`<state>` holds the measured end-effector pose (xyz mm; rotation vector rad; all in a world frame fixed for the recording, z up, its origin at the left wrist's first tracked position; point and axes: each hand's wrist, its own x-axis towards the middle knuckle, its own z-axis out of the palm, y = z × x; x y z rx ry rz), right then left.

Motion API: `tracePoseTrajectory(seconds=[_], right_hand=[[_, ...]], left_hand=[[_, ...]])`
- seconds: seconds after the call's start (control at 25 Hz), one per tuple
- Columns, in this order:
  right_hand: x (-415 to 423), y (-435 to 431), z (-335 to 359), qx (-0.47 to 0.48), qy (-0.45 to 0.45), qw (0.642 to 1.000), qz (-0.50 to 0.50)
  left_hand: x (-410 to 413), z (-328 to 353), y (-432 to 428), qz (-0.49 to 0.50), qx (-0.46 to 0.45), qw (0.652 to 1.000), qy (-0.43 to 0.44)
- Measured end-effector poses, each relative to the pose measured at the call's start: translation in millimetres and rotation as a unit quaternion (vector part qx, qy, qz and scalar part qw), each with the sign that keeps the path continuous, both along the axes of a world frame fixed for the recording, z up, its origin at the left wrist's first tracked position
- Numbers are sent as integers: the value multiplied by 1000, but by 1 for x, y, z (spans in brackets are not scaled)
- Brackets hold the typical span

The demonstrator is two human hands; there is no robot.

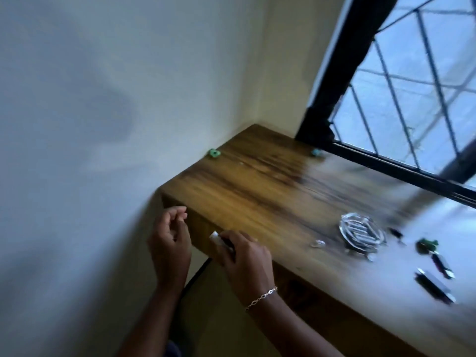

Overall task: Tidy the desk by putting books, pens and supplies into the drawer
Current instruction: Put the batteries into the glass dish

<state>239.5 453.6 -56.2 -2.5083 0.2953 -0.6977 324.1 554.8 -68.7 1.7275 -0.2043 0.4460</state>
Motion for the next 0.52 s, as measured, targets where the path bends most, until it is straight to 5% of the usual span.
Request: tracePoseTrajectory(seconds=[0.24,0.52], right_hand=[[-63,-122,21,-17,-26,981,-193],[-109,-277,27,-73,79,949,-298]], left_hand=[[-30,23,-113,-193,63,977,-66],[-49,6,-210,-367,208,905,-62]])
